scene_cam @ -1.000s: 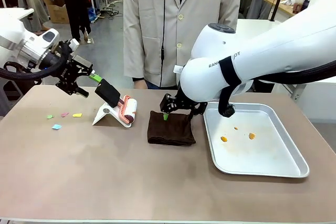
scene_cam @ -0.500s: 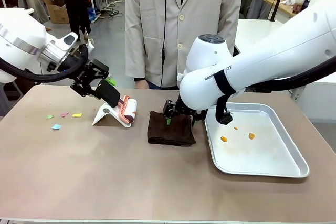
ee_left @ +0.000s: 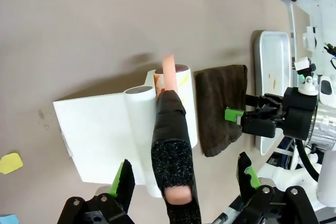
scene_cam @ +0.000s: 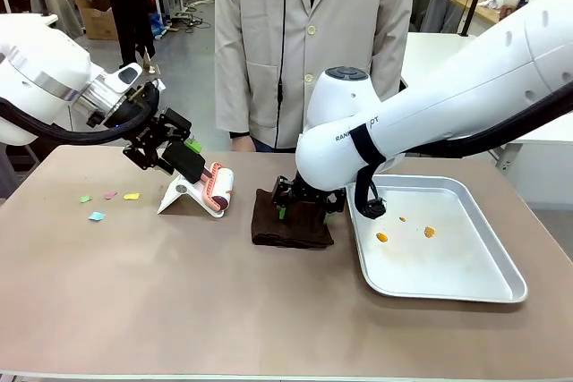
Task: Clean the surface of the table.
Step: Hold the Lint Roller with your left hand and the towel with your right hand.
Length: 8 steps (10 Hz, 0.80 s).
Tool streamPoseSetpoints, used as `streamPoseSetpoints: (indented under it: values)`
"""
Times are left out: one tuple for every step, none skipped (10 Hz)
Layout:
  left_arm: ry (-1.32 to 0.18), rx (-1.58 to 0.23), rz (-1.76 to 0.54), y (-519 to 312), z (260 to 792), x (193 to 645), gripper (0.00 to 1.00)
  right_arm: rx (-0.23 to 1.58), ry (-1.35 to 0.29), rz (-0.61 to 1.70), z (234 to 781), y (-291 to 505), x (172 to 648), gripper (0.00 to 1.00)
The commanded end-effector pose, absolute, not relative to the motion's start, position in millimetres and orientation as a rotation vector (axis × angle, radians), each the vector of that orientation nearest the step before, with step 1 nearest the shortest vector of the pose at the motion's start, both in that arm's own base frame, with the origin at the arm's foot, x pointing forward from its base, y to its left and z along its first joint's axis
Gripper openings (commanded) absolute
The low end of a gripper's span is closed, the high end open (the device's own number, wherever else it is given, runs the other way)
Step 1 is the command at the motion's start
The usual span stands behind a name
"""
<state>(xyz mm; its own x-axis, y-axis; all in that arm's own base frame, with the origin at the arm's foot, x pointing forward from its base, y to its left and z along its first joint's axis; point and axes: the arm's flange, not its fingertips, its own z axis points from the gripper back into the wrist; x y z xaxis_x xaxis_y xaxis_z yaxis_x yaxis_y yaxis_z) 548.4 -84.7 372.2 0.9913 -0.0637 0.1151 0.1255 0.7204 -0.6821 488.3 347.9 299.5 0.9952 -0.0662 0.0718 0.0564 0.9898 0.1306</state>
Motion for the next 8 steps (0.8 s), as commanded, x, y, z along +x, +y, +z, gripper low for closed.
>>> streamPoseSetpoints:
  values:
    - [-0.084, -0.737, -0.086, -86.2, 374.7, 546.8, 1.00, 0.071, -0.088, -0.099, 300.1, 358.6, 495.0, 1.00]
    - [-0.086, -0.737, -0.086, -85.4, 374.1, 547.0, 1.00, 0.061, -0.086, -0.111, 298.4, 357.4, 496.1, 1.00]
    - [-0.087, -0.739, -0.087, -85.5, 374.0, 547.1, 1.00, 0.058, -0.084, -0.114, 297.2, 356.6, 496.2, 1.00]
    - [-0.091, -0.737, -0.087, -84.9, 373.8, 547.1, 1.00, 0.049, -0.085, -0.119, 296.5, 355.9, 496.1, 1.00]
    - [-0.093, -0.736, -0.088, -84.8, 373.7, 547.0, 1.00, 0.011, -0.092, -0.142, 294.9, 353.9, 497.3, 1.00]
    - [-0.092, -0.732, -0.089, -84.4, 373.1, 547.1, 1.00, 0.016, -0.089, -0.140, 294.5, 353.0, 497.1, 1.00]
    - [-0.092, -0.728, -0.088, -84.6, 372.6, 547.4, 1.00, 0.019, -0.087, -0.143, 293.7, 351.8, 497.0, 1.00]
    - [-0.092, -0.724, -0.091, -84.3, 372.3, 547.4, 1.00, 0.019, -0.086, -0.144, 293.5, 350.7, 496.9, 1.00]
